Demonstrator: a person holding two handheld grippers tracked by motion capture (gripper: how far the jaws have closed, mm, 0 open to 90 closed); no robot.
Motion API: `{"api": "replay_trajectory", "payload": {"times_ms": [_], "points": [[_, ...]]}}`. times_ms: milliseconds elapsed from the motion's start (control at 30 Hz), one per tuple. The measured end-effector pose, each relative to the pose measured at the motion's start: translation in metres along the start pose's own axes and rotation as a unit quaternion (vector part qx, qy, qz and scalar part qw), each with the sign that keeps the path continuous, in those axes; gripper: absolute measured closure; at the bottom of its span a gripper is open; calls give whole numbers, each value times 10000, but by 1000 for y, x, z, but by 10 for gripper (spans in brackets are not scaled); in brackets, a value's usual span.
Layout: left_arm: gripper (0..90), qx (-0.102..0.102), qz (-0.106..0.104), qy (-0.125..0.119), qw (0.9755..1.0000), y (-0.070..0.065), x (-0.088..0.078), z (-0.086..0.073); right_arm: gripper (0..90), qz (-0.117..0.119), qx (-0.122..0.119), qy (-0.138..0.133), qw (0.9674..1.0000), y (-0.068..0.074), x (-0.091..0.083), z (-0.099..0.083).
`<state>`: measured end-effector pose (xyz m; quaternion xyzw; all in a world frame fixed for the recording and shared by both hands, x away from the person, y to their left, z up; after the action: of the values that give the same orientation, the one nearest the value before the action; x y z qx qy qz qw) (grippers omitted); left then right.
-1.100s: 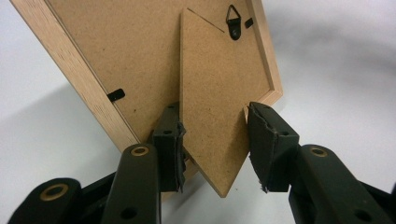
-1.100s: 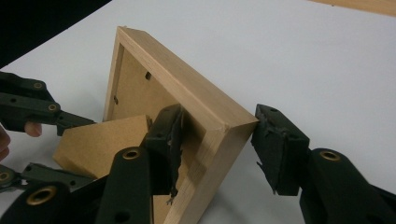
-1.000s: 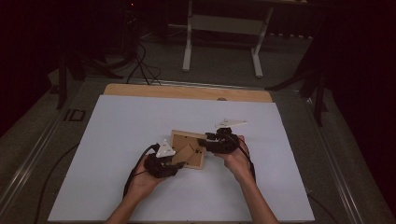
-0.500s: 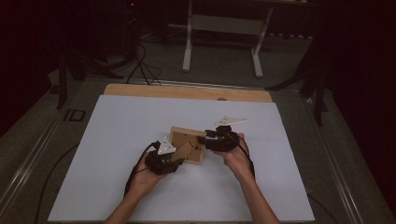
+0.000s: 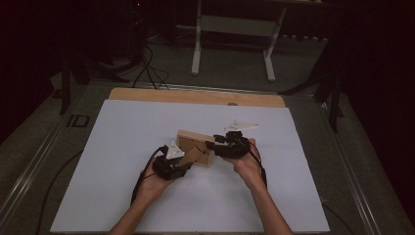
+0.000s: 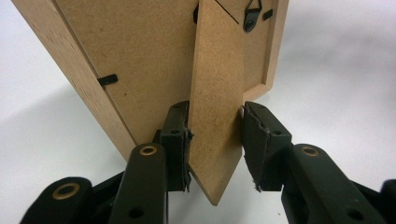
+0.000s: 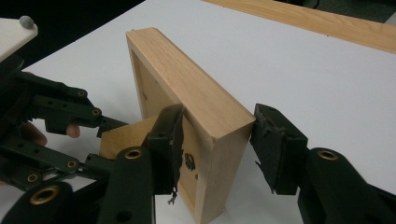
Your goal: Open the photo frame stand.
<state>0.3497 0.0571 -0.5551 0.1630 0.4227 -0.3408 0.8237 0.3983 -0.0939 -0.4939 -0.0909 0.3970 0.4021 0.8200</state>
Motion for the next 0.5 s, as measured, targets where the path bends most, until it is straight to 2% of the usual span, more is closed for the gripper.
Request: {"api": "replay_trajectory", "payload": {"times_ms": [267, 500], "points": [[634, 18, 44, 46, 10000, 0, 1, -1, 533, -127, -163, 6, 9998, 5, -1, 0], [637, 44, 29, 32, 10000, -1, 0, -1, 534, -106, -255, -13, 9996, 9, -3, -4]]}}
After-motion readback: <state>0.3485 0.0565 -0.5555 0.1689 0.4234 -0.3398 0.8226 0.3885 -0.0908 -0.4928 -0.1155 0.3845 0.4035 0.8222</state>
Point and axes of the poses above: each handheld gripper's, and its own axes: x roughly forward along the jaws, z roughly out of its top, y roughly to its left, the point moved 7 cm from there along x, roughly forward along the jaws, and after that the axes turned 13 degrees about y, right-handed, at the moved point
